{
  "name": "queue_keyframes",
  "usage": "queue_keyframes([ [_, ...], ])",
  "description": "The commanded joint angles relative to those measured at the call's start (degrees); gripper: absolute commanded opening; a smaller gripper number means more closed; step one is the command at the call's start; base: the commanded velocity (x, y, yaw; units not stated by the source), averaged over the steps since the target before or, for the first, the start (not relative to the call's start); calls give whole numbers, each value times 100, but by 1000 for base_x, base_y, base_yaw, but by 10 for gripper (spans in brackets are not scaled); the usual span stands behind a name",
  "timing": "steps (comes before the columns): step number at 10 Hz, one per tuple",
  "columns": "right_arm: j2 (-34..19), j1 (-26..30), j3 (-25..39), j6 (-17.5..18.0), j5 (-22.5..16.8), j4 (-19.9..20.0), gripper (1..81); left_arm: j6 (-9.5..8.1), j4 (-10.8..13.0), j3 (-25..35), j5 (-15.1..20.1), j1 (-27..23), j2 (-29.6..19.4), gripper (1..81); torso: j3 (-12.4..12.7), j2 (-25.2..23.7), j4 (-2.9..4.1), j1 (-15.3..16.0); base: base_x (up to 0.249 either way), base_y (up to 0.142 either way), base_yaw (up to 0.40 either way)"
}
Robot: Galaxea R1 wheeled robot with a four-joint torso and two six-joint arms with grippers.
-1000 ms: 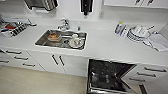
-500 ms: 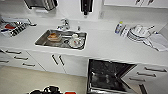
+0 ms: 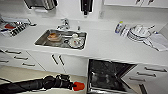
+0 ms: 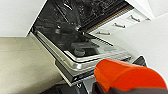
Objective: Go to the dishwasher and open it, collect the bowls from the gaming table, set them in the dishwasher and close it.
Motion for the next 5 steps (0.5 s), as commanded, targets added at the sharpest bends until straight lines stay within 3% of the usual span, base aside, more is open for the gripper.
queue_keyframes([
  [1,-47,-68,31,27,-197,-24,10,-421,-74,-118,636,-1149,692,10,0,0,0,0,0,0,0],
  [5,-47,-77,31,27,-188,-24,10,-535,-109,-830,969,-1729,1896,10,-5,2,0,2,0,0,0],
])
